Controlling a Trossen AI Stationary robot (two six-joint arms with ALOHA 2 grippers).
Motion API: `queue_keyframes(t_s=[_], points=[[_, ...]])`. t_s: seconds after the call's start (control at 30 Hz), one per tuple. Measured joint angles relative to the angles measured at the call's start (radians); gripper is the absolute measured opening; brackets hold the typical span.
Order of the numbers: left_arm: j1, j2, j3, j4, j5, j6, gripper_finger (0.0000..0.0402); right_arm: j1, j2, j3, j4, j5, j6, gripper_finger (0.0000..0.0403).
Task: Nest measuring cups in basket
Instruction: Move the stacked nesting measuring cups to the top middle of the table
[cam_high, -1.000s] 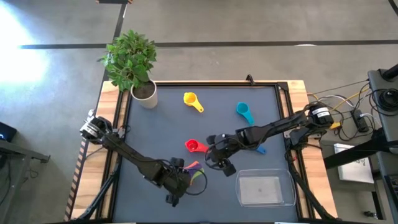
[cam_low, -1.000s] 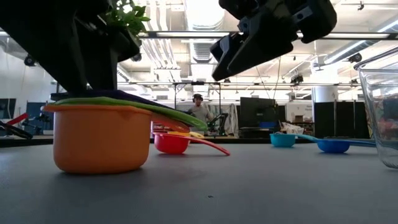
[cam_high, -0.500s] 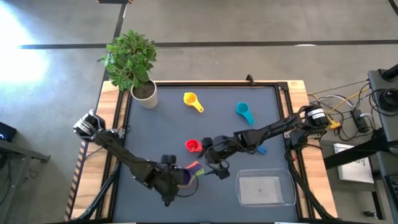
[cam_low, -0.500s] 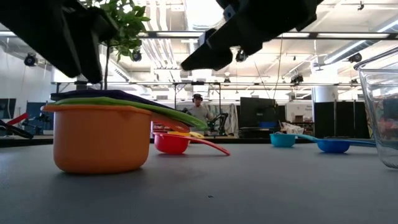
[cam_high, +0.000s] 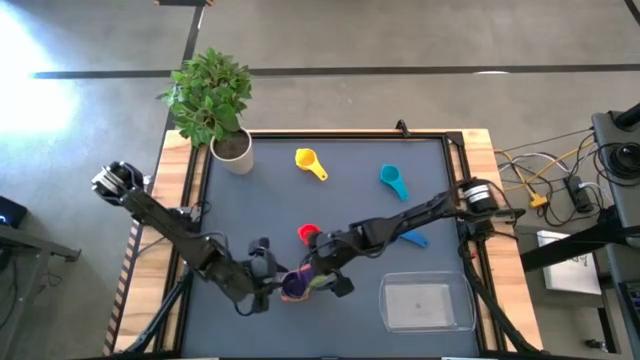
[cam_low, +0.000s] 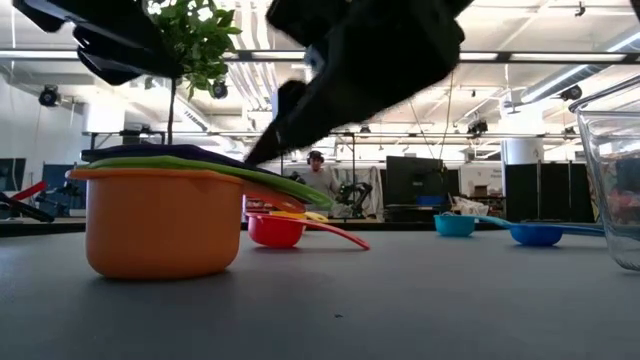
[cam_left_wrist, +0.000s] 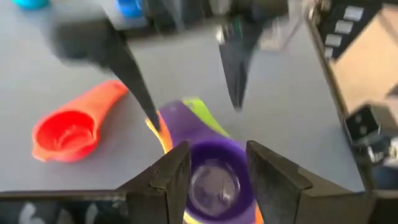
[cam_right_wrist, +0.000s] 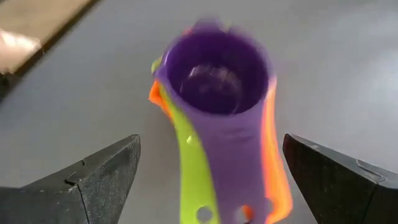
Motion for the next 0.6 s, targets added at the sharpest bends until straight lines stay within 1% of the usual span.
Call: queue_keyframes(t_s=[0.07,0.13,0.27,0.43,0.6], points=[[0.0,-0.026,-0.05,0.077,-0.027,0.015,0.0134,0.002,0.041,0.047,-0.037,0.0,-0.004,0.0382],[0.001,-0.039,-0.089,0.164,-0.03,0.036,0.0132,0.002,0.073,0.087,-0.087,0.0,-0.006,0.0382],[0.001,-0.046,-0.126,0.25,-0.037,0.068,0.0128,0.001,0.123,0.152,-0.145,0.002,-0.015,0.0382],[0.001,-0.037,-0.135,0.272,-0.048,0.079,0.0123,0.0,0.147,0.188,-0.161,0.003,-0.027,0.0382],[0.001,-0.005,-0.123,0.272,-0.043,0.073,0.0122,0.0,0.135,0.194,-0.168,0.027,-0.039,0.0382]])
